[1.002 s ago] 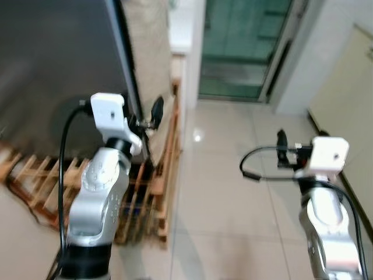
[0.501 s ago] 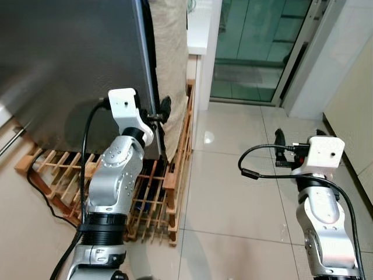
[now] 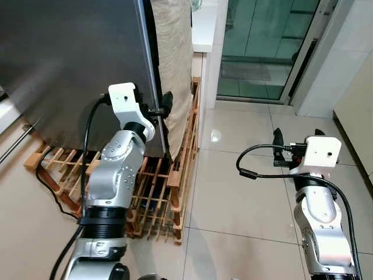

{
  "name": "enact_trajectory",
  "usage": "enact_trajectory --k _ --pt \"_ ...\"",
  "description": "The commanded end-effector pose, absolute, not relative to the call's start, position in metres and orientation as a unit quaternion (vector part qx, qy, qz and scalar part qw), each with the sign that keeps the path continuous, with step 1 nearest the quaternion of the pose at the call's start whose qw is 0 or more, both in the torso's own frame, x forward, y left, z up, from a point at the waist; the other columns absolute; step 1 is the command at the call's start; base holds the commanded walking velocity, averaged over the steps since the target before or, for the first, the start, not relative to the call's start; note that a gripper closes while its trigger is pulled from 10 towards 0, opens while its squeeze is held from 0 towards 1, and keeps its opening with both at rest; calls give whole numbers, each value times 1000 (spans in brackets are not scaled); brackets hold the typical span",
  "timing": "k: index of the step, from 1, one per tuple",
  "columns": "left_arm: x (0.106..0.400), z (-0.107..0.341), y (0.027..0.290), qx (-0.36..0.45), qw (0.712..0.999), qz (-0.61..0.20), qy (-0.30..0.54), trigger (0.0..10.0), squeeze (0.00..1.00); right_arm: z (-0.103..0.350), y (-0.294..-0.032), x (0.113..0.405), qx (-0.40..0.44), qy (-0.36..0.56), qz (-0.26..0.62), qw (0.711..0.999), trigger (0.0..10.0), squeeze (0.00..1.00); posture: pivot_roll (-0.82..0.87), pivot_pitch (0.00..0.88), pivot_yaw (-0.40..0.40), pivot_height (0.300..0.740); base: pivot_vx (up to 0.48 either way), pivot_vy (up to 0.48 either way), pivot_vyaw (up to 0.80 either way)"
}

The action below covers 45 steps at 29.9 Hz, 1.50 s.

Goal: Restocking fridge

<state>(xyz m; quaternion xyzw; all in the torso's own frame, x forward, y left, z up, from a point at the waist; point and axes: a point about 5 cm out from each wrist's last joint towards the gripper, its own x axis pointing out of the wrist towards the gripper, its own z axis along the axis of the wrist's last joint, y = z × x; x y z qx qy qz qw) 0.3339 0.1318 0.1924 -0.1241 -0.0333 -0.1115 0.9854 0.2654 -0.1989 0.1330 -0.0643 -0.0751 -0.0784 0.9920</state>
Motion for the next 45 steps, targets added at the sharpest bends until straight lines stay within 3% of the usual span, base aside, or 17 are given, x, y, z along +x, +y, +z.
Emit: enact_trajectory --k 1,17,24,38,45 --pt "331 192 136 -115 988 -104 -31 10000 0 131 -200 265 -66 -75 -84 992 10000 0 -64 0 73 740 0 0 0" --pt "321 196 124 -138 978 -155 -8 10000 0 125 -202 263 -67 -69 -88 991 10000 0 -60 0 75 740 0 0 0" --pt "310 195 139 -106 979 -173 -22 10000 0 122 -204 263 -68 -66 -88 992 10000 0 -46 0 59 740 0 0 0" --pt "301 195 115 -111 970 -214 -37 10000 0 123 -202 267 -69 -67 -82 992 10000 0 -45 0 51 740 0 0 0" --pt "316 194 108 -86 975 -201 -41 10000 0 121 -201 269 -67 -67 -81 992 10000 0 -41 0 45 740 0 0 0"
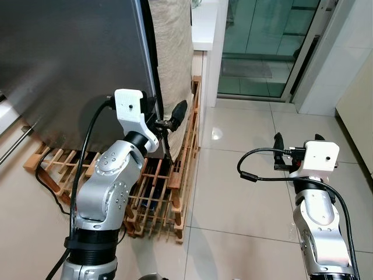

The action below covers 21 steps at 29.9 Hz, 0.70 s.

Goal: Restocking fridge

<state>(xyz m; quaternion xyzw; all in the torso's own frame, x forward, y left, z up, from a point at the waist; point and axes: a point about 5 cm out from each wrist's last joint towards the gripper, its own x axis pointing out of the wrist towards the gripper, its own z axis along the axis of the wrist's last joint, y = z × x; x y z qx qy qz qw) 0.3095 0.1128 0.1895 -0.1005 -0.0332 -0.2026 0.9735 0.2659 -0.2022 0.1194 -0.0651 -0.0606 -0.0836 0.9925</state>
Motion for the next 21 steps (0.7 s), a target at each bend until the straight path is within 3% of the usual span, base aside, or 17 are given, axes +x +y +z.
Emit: enact_trajectory --k 1,13,21 --pt "316 194 108 -86 975 -201 -41 10000 0 121 -201 269 -67 -67 -81 992 10000 0 -41 0 45 740 0 0 0" --pt "333 198 105 -96 979 -176 -41 10000 0 120 -201 268 -67 -69 -85 992 10000 0 -53 0 52 740 0 0 0" --pt "339 214 99 -165 969 -175 -48 10000 0 120 -199 272 -65 -69 -82 992 10000 0 -42 0 50 740 0 0 0"
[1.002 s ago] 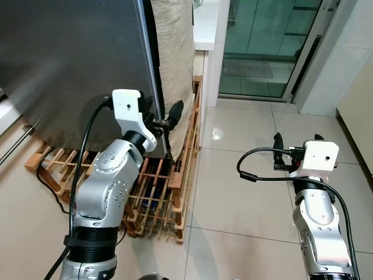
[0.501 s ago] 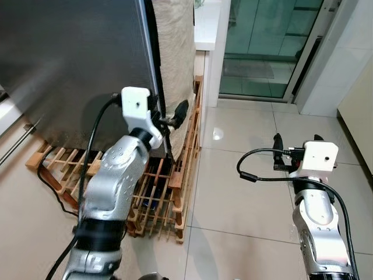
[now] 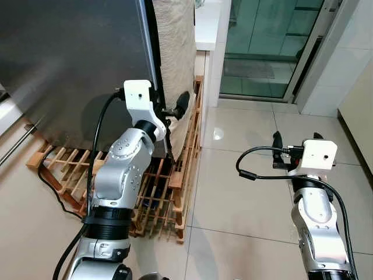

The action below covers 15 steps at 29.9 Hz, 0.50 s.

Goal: Restocking fridge

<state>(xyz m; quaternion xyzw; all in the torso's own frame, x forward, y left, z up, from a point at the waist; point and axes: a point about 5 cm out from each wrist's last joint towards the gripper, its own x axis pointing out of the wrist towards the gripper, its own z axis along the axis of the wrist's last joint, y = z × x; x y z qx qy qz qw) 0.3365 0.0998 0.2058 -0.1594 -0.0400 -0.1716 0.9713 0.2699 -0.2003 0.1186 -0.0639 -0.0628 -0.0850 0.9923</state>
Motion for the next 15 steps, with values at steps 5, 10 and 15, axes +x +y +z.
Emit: enact_trajectory --k 5,10,15 --pt "357 216 90 -85 985 -147 -40 10000 0 120 -194 276 -61 -71 -77 993 10000 0 -36 0 53 740 0 0 0" --pt "366 218 73 -77 983 -161 -38 10000 0 124 -189 283 -55 -79 -73 993 10000 0 -48 0 64 740 0 0 0" --pt "360 223 48 -116 963 -241 -41 10000 0 126 -188 286 -54 -84 -73 992 10000 0 -58 0 72 740 0 0 0"
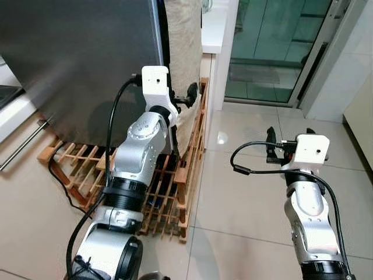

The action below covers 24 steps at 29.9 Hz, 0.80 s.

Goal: Restocking fridge

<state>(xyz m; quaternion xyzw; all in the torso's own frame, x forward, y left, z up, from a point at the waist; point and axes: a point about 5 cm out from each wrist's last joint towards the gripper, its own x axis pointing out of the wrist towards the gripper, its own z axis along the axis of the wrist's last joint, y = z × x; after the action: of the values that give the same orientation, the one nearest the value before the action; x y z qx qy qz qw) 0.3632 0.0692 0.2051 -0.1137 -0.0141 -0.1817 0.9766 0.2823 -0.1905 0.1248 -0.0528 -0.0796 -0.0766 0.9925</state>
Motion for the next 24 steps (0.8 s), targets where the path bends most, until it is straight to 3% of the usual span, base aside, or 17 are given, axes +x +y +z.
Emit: enact_trajectory --k 1,4,6,8,10,11,13,15,24 --pt "352 228 32 -154 940 -301 -48 10000 0 127 -188 286 -53 -85 -74 992 10000 0 -60 0 71 740 0 0 0" --pt "338 239 12 -206 895 -391 -64 10000 0 127 -187 287 -53 -86 -75 992 10000 0 -63 0 72 740 0 0 0" --pt "336 241 10 -212 887 -405 -68 10000 0 127 -187 287 -53 -86 -75 992 10000 0 -63 0 72 740 0 0 0" --pt "323 249 -3 -221 851 -469 -85 10000 0 126 -187 286 -52 -85 -75 992 10000 0 -63 0 70 740 0 0 0" --pt "321 250 -6 -223 843 -483 -88 10000 0 125 -187 286 -52 -85 -74 992 10000 0 -63 0 70 740 0 0 0" --pt "310 255 -14 -229 811 -530 -91 10000 0 125 -187 286 -52 -84 -73 992 10000 0 -66 0 71 740 0 0 0" --pt "305 258 -16 -232 798 -548 -93 10000 0 124 -186 285 -52 -84 -73 992 10000 0 -66 0 72 740 0 0 0" --pt "290 265 -19 -238 759 -596 -107 10000 0 124 -187 285 -52 -84 -74 992 10000 0 -68 0 73 740 0 0 0" --pt "294 269 -7 -243 770 -579 -111 10000 0 121 -189 283 -54 -79 -77 992 10000 0 -64 0 73 740 0 0 0"
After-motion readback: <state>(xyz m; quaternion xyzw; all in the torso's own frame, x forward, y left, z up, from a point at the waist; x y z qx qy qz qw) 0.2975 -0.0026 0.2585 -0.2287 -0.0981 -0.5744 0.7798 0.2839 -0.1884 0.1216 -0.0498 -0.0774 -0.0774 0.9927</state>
